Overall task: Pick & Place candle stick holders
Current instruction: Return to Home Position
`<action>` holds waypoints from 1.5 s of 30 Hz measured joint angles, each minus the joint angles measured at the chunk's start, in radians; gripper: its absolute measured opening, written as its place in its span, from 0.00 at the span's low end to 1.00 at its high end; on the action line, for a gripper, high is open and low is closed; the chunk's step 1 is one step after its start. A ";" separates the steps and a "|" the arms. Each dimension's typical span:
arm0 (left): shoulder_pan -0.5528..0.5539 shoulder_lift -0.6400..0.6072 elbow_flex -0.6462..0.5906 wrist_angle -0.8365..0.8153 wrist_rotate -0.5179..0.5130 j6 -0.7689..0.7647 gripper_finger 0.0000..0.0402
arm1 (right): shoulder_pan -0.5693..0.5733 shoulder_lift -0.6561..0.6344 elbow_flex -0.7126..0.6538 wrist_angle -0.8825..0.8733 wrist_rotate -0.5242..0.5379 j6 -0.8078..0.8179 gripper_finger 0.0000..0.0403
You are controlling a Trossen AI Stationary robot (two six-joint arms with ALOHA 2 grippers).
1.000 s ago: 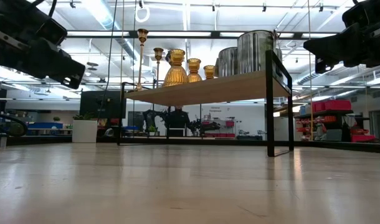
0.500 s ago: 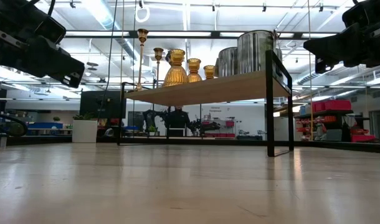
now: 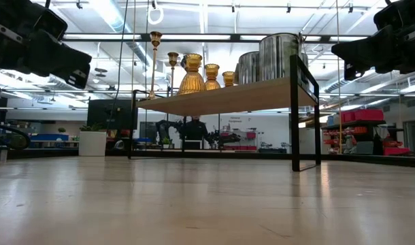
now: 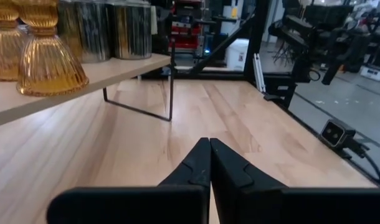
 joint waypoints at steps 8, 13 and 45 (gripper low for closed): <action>0.000 -0.065 0.000 -0.001 0.000 -0.019 0.01 | 0.000 0.000 0.000 0.000 0.000 0.000 0.01; 0.000 -0.085 -0.001 -0.002 -0.001 -0.025 0.02 | 0.000 0.000 0.000 0.000 0.000 0.000 0.01; 0.000 -0.084 -0.039 0.097 -0.107 0.006 0.05 | 0.000 0.000 0.000 0.000 0.000 0.000 0.01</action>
